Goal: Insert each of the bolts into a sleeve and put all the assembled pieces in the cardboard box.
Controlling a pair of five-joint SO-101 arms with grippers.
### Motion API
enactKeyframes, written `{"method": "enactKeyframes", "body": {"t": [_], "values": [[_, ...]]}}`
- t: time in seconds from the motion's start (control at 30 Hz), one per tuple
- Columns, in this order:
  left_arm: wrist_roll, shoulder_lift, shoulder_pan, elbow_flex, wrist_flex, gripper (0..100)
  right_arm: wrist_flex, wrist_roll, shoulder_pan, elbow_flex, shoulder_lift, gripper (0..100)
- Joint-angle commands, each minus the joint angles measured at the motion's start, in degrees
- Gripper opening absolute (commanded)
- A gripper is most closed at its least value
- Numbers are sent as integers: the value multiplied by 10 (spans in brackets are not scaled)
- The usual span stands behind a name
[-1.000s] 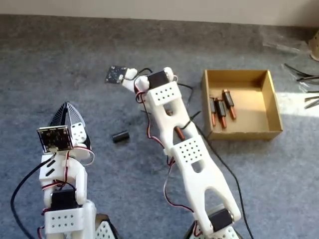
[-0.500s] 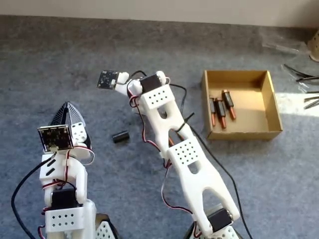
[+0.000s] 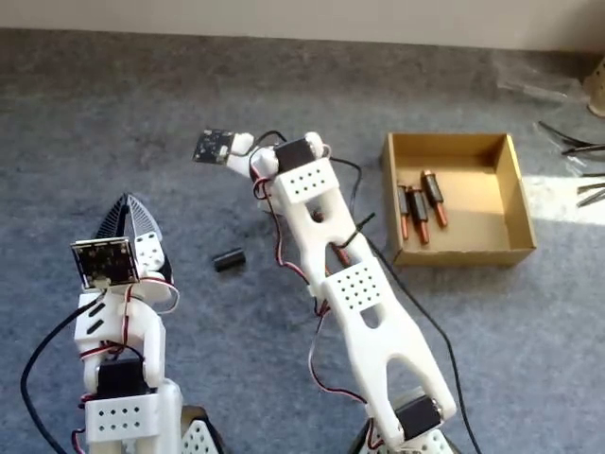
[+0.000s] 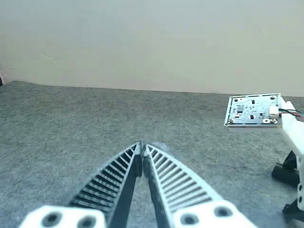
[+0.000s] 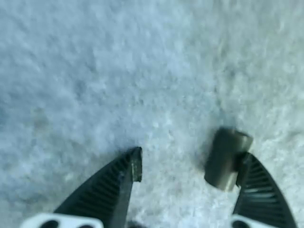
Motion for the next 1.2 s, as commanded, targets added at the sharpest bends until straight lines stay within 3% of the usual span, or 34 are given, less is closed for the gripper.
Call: {"method": "enactKeyframes", "body": {"t": [0.0, 0.4, 0.67, 1.17], "values": [[-4, 1, -4, 14, -10, 27, -2, 4, 10, -72, -22, 297], [-4, 1, -4, 14, -10, 27, -4, 7, 9, -72, 26, 297], [-4, 1, -4, 14, -10, 27, 66, 6, -43, -72, 31, 297], [-4, 1, -7, 14, -10, 27, 69, 6, -61, -72, 32, 297]]}}
